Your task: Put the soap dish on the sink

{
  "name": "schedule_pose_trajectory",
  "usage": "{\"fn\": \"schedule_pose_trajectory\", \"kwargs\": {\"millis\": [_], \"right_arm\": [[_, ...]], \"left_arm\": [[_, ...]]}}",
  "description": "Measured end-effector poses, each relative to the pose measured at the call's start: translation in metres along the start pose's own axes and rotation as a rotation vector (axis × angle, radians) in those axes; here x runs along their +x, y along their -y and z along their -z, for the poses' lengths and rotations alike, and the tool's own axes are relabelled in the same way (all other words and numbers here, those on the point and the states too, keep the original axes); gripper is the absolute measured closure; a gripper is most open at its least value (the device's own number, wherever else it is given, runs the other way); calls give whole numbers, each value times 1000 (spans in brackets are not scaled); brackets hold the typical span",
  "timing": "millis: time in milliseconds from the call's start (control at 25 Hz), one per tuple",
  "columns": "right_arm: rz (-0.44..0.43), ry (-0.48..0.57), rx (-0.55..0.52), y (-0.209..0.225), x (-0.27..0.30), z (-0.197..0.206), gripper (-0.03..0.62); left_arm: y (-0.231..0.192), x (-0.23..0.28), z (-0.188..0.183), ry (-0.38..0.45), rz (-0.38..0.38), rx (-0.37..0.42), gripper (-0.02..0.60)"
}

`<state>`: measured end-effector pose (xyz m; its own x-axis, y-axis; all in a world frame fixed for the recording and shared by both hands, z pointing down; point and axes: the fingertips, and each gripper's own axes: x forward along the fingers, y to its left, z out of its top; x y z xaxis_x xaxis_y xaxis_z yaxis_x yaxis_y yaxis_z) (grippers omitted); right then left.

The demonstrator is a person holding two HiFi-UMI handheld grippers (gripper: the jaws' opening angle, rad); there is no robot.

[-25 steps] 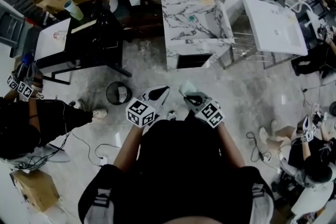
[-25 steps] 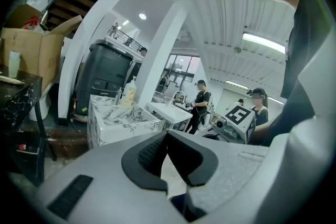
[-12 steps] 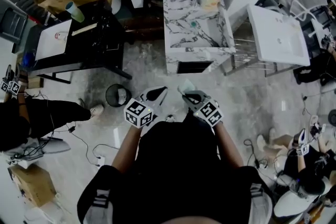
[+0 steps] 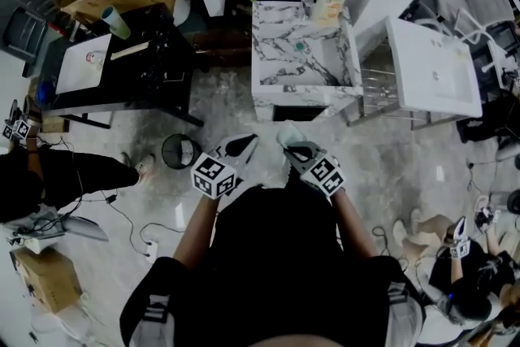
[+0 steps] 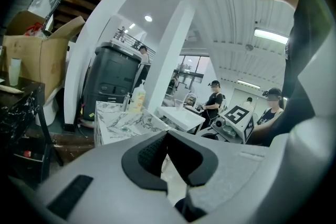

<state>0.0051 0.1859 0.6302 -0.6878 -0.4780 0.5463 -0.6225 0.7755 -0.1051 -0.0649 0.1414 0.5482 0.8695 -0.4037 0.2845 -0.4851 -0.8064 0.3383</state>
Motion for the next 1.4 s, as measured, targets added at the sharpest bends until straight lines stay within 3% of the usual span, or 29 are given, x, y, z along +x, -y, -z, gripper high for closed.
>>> {"fn": "schedule_pose_trajectory", "kwargs": {"millis": [560,1000,1400], "right_arm": [[-97,-20,-71,68,-13,-8,595],[-198,-28,-115,94,-10,-8,595],[-251,-29,-149,121,-17,-2,595]], "left_arm": [[-7,49,-27,44,-107,-42,583],[-16,61,-27,66,-232,-66,583],[-10,87,-31,84,-290,-77,583]]}}
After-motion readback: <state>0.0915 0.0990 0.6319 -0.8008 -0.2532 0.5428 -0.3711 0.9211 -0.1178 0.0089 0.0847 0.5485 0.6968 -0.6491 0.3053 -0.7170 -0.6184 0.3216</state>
